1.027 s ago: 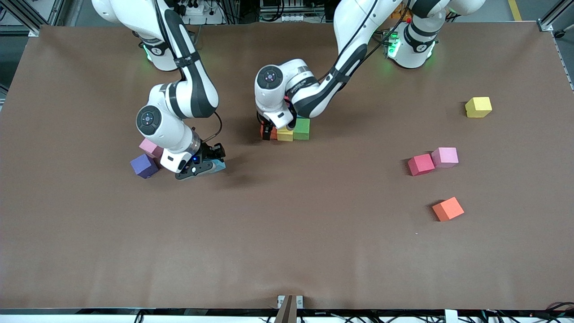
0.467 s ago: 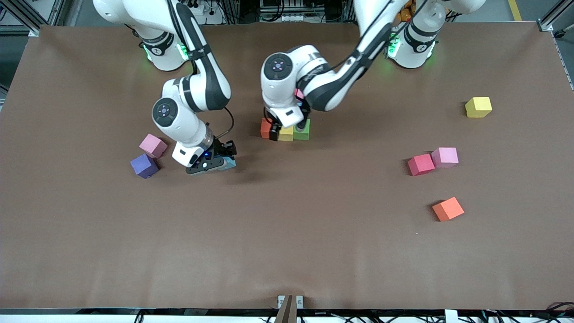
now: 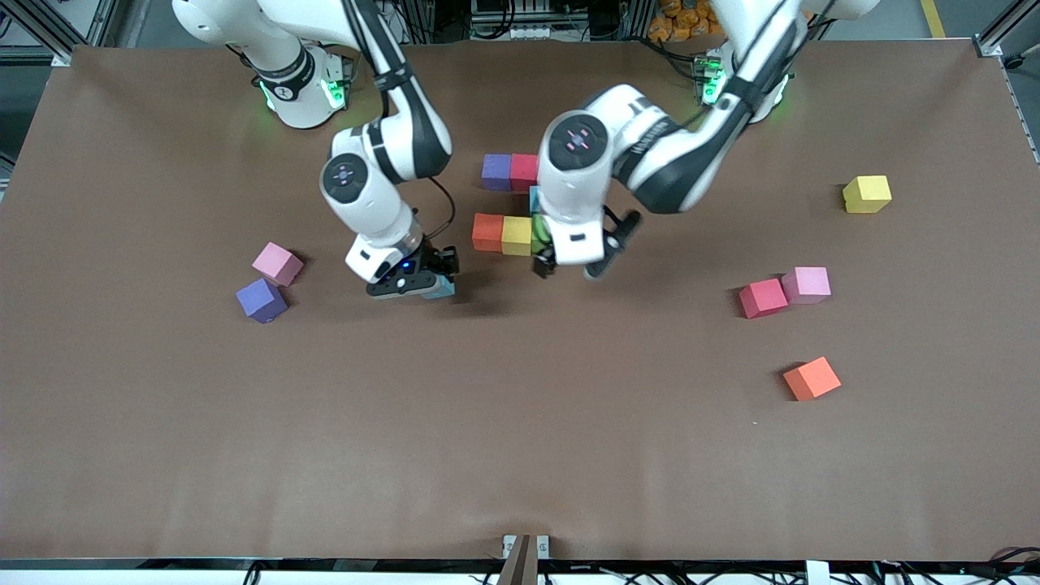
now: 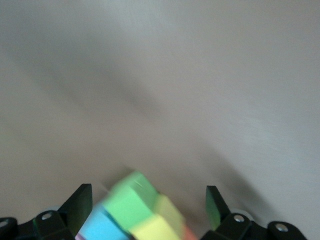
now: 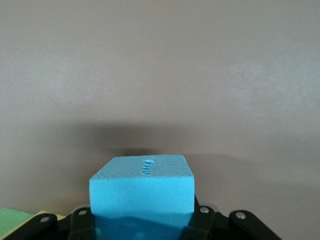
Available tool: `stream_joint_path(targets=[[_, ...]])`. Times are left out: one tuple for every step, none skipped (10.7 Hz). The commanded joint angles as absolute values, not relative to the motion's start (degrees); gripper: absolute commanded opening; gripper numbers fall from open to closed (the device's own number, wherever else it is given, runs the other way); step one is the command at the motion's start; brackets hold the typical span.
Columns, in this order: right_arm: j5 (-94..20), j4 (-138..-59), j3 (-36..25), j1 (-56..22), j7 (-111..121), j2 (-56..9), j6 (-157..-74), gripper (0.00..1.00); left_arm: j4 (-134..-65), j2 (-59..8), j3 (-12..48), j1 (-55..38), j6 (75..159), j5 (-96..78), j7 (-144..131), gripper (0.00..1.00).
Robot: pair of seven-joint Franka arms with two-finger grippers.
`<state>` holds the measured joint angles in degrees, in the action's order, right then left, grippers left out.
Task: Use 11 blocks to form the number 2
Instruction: 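Carry the cyan cube to the column while the left gripper withdraws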
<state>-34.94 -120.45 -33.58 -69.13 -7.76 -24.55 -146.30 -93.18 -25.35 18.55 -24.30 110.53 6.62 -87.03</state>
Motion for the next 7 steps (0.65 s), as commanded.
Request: stream_joint_path(targets=[[-35.8, -118.7, -34.3, -73.3, -14.8, -28.3, -148.9, 0.13, -96.9, -21.1, 19.7, -16.8, 107.8, 7.7, -70.4, 1.00], [-35.7, -117.8, -34.3, -74.2, -17.1, -29.4, -148.8, 0.13, -98.8, -20.0, 19.8, -14.0, 107.8, 8.9, -64.2, 1.00], [-35.7, -117.3, -34.3, -75.0, -19.1, -30.7, -148.9, 0.13, -101.1, -18.6, 19.8, -11.9, 108.5, 11.1, -58.9, 1.00], [-35.7, -117.0, -34.3, -76.1, -21.2, -31.7, -149.1, 0.13, -104.1, -17.2, 19.8, -10.0, 110.8, 11.8, -55.1, 1.00], [-35.7, -116.6, -34.3, -76.9, -22.8, -32.4, -149.7, 0.12, -106.9, -15.8, 19.9, -7.8, 113.7, 11.8, -52.2, 1.00], [-35.7, -116.7, -34.3, -78.0, -23.9, -33.0, -150.3, 0.12, -109.3, -15.1, 19.8, -6.5, 115.8, 11.8, -49.6, 1.00], [-35.7, -116.7, -34.3, -78.8, -25.1, -33.8, -150.5, 0.12, -110.6, -14.8, 19.8, -5.0, 116.5, 11.8, -47.7, 1.00]])
